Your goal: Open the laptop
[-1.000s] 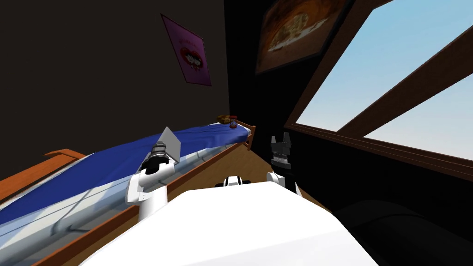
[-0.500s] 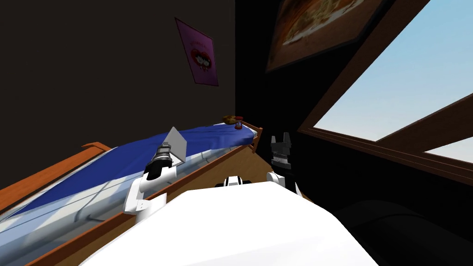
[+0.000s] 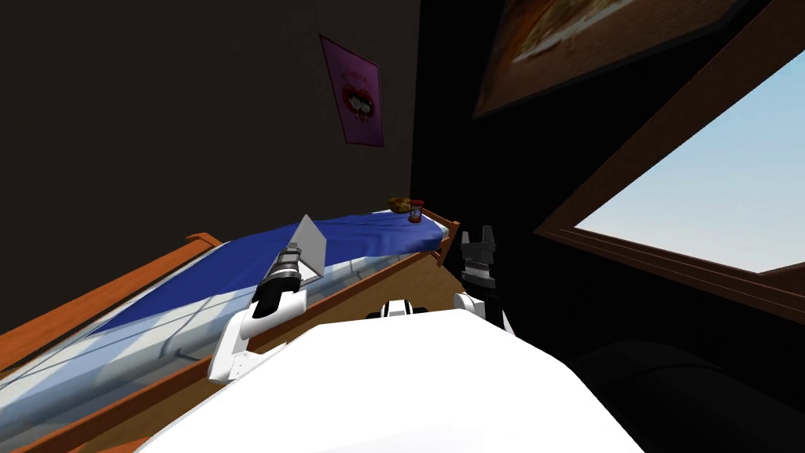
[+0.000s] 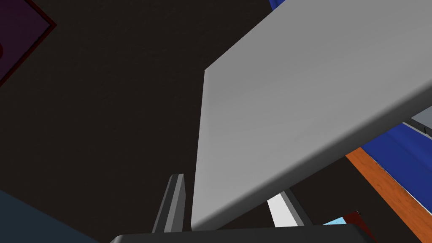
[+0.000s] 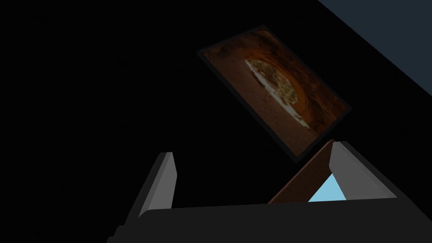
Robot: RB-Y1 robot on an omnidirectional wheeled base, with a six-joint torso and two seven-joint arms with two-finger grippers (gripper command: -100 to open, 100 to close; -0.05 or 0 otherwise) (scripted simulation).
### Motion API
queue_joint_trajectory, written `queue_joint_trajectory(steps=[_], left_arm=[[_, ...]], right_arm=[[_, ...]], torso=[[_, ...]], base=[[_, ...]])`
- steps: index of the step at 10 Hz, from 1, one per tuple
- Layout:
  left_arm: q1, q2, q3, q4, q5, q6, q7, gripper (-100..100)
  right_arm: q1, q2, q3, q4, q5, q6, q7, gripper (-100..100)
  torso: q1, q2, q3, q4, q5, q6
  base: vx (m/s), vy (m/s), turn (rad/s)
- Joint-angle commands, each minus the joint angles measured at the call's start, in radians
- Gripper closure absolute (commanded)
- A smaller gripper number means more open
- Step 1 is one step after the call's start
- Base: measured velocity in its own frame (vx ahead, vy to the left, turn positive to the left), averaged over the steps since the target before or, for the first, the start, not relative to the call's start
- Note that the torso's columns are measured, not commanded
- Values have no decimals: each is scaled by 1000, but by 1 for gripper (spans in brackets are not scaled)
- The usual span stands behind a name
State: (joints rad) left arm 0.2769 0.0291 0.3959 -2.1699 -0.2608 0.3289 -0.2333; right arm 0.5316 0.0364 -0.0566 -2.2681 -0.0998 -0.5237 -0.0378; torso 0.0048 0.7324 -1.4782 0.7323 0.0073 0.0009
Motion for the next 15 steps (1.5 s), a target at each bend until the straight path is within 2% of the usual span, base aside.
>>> queue_joint_trajectory(steps=[1, 2, 3, 4, 5, 6, 7, 8, 10, 15], left_arm=[[70, -18, -65, -58, 18, -3, 1, 100], [88, -18, -72, -58, 18, -3, 1, 100], [119, -31, -107, -103, 26, -10, -1, 100], [137, -31, -117, -103, 26, -10, -1, 100], [172, -43, -152, -148, 34, -17, -2, 100], [187, -43, -162, -148, 34, -17, -2, 100], [173, -43, -150, -157, 26, -22, -8, 100], [165, -45, -154, -158, 62, -4, 29, 100], [155, -48, -158, -157, 98, 15, 68, 100], [130, -55, -167, -152, 188, 63, 164, 100]], right_arm=[[0, 0, 0, 0, 0, 0, 0, 0], [0, 0, 0, 0, 0, 0, 0, 0], [0, 0, 0, 0, 0, 0, 0, 0], [0, 0, 0, 0, 0, 0, 0, 0], [0, 0, 0, 0, 0, 0, 0, 0], [0, 0, 0, 0, 0, 0, 0, 0], [0, 0, 0, 0, 0, 0, 0, 0], [0, 0, 0, 0, 0, 0, 0, 0], [0, 0, 0, 0, 0, 0, 0, 0], [0, 0, 0, 0, 0, 0, 0, 0]], torso=[[0, 0, 0, -1, 1, 2], [-1, 0, 0, 0, 0, 0], [-1, 0, 0, 0, 0, 3], [-3, 0, 0, 0, -1, 1], [-4, 1, 1, 0, 0, 3], [-4, 1, 1, 0, -1, 2], [-3, 0, 1, -1, 0, 4], [-1, 1, 0, 2, -2, 3], [6, 2, 1, 3, -2, -1], [5, -2, -2, 1, -2, -1]], base=[[104, 9, 220], [88, 5, 144], [100, 6, 222], [87, 1, 130], [106, 21, 212], [82, 4, 131], [16, -5, 31], [-10, 59, 71], [7, 100, 55], [-3, 93, 51]])
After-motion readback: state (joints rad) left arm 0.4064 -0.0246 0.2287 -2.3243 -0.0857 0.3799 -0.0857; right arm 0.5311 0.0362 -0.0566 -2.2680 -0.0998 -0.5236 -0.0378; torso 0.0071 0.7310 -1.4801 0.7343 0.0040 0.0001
